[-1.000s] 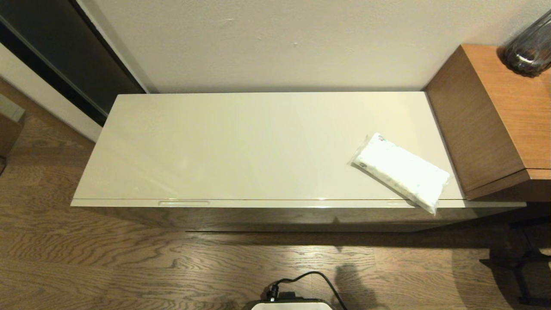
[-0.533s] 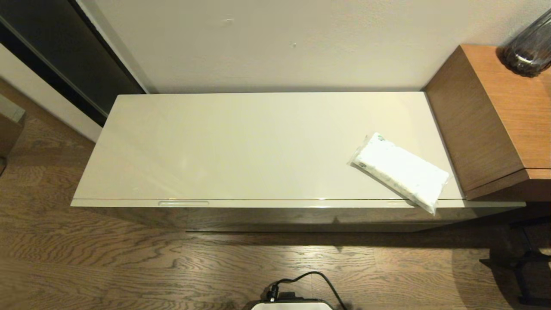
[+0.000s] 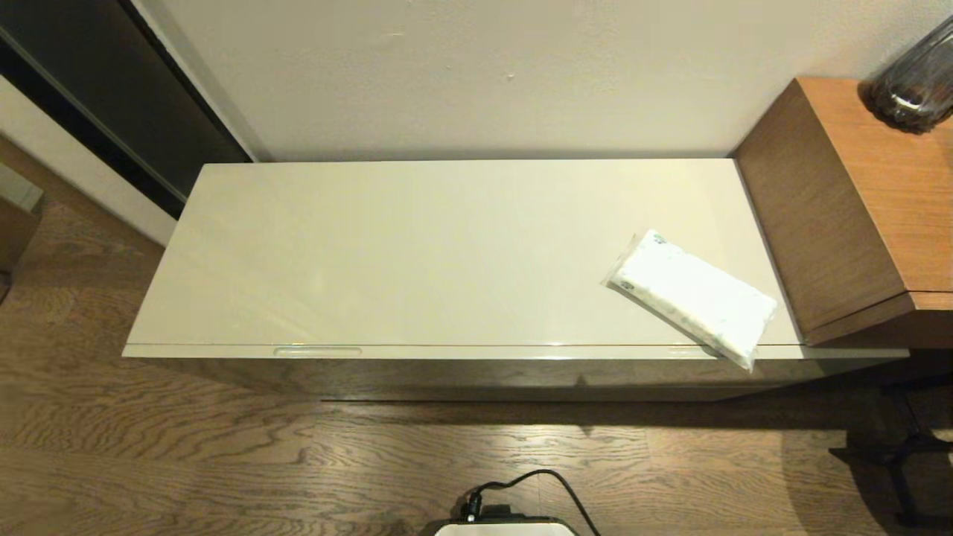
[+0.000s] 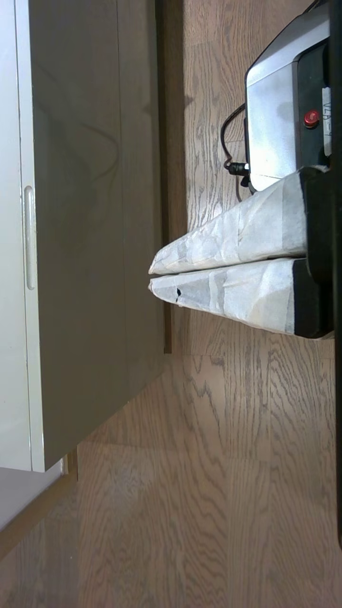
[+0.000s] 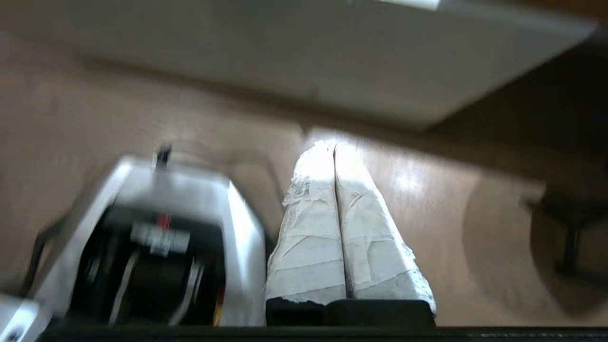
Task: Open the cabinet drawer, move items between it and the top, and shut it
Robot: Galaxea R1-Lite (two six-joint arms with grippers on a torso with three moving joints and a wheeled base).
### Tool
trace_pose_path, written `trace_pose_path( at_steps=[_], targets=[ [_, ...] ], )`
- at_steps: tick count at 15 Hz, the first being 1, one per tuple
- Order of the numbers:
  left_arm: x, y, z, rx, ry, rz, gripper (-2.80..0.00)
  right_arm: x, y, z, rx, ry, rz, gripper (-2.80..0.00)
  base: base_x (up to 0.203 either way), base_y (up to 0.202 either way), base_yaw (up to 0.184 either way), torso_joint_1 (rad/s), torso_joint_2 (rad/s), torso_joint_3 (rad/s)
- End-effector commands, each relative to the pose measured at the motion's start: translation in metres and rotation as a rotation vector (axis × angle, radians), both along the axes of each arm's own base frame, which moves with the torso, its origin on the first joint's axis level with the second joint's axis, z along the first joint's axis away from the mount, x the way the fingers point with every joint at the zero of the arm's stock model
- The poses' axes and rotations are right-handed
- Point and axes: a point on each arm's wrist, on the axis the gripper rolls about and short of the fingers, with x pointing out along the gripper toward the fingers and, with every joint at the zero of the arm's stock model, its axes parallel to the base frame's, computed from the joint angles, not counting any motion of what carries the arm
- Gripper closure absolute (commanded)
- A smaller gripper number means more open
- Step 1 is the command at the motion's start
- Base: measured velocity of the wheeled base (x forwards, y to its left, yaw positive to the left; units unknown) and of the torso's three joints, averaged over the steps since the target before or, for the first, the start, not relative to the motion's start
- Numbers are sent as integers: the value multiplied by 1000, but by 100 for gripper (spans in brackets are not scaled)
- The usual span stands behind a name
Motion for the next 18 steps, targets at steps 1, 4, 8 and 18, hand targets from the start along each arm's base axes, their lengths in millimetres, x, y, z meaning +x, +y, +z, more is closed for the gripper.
trace_pose_path(
  at_steps=[1, 4, 8, 18],
  targets=[
    [0, 0, 0, 0, 0, 0, 0, -5, 0, -14, 30, -117, -3, 0, 0, 0, 0, 0, 0, 0],
    [0, 0, 0, 0, 0, 2, 0, -2, -1, -13, 42, -189, -46, 0, 0, 0, 0, 0, 0, 0],
    [0, 0, 0, 0, 0, 0, 0, -2, -4, -25, 74, -79, -162, 0, 0, 0, 0, 0, 0, 0],
    [0, 0, 0, 0, 0, 0, 0, -3, -4, -25, 105, -66, -173, 0, 0, 0, 0, 0, 0, 0]
  ],
)
